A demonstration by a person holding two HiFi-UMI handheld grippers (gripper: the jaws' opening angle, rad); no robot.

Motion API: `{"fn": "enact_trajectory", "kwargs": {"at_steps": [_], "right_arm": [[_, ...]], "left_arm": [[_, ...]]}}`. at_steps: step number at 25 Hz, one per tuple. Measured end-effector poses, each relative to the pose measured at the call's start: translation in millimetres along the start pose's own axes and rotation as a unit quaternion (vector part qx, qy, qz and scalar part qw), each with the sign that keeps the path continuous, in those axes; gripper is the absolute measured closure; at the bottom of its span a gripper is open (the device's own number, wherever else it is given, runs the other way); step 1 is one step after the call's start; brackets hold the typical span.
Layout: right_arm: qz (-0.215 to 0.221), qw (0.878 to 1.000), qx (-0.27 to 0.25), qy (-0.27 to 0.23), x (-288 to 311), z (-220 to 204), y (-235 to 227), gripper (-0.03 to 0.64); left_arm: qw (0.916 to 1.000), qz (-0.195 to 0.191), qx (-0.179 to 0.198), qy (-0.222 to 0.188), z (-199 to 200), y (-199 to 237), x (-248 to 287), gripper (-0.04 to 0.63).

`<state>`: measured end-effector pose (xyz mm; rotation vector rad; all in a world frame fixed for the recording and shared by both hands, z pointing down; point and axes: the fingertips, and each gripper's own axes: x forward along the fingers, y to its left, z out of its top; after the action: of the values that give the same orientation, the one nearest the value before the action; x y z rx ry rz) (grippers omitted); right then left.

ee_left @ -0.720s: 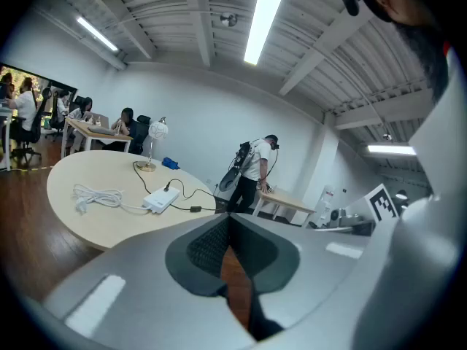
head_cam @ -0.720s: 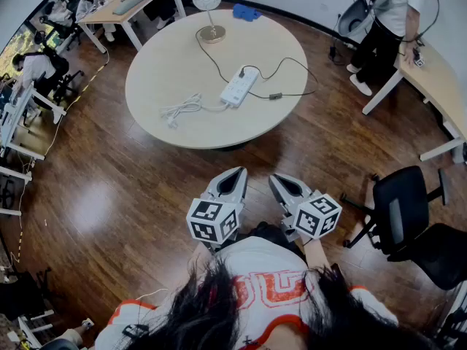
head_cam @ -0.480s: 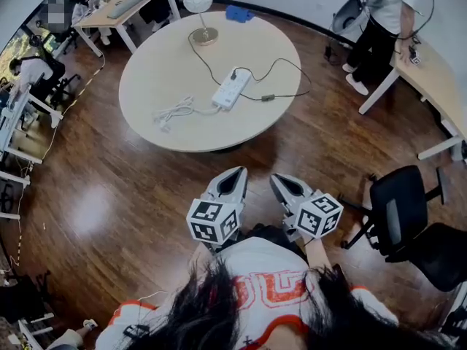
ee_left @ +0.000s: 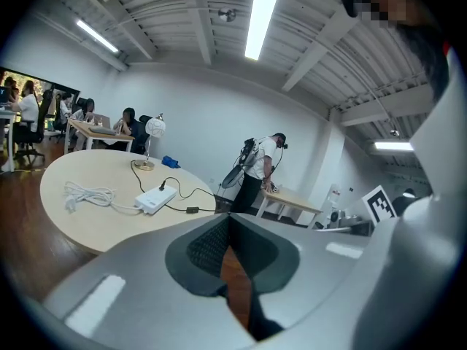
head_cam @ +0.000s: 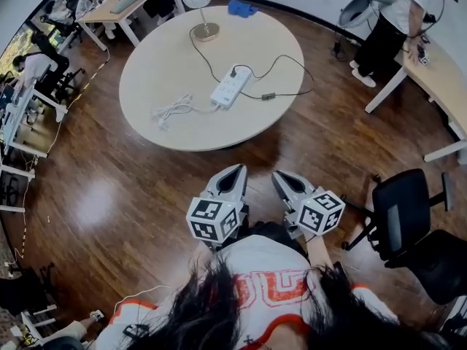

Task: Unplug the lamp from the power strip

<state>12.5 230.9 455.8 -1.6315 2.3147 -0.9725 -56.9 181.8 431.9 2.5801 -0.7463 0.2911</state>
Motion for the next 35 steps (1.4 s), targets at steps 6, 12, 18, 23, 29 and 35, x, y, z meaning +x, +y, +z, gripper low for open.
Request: {"fn": "enact_trajectory", "kwargs": {"at_steps": [6, 12, 18, 23, 29, 35], "right_arm": [[-0.015, 1.000, 0.017, -0.006, 12.1, 7.2, -19.8, 0.616], [-0.037, 0.999, 0.023, -0.006, 42.2, 29.5, -41.4, 0.615], [-0.050, 0.998, 0.032, -0.008, 93.6, 59.7, -55.5, 0.615], [-0.062, 0.997, 0.038, 0.007, 136.5, 74.8, -63.1, 0.615], [-0.077, 0.996, 0.047, 0.012, 180.4, 91.4, -72.8, 0.615], [-0.088, 0.994, 0.055, 0.026, 198.9, 94.1, -76.6, 0.615]], "left_arm": [[0.9999, 0.007, -0.003, 0.013, 7.0, 23.7, 21.1, 0.595], [0.9998, -0.007, -0.005, 0.019, 27.2, 52.4, 57.3, 0.595], [0.9988, -0.026, 0.023, 0.035, 53.7, 96.7, 97.4, 0.595], [0.9988, -0.018, -0.014, 0.044, 57.9, 152.0, 127.3, 0.595], [0.9963, -0.012, -0.059, 0.061, 61.3, 211.5, 160.1, 0.595], [0.9949, -0.012, -0.071, 0.071, 66.5, 241.8, 183.2, 0.595]]}}
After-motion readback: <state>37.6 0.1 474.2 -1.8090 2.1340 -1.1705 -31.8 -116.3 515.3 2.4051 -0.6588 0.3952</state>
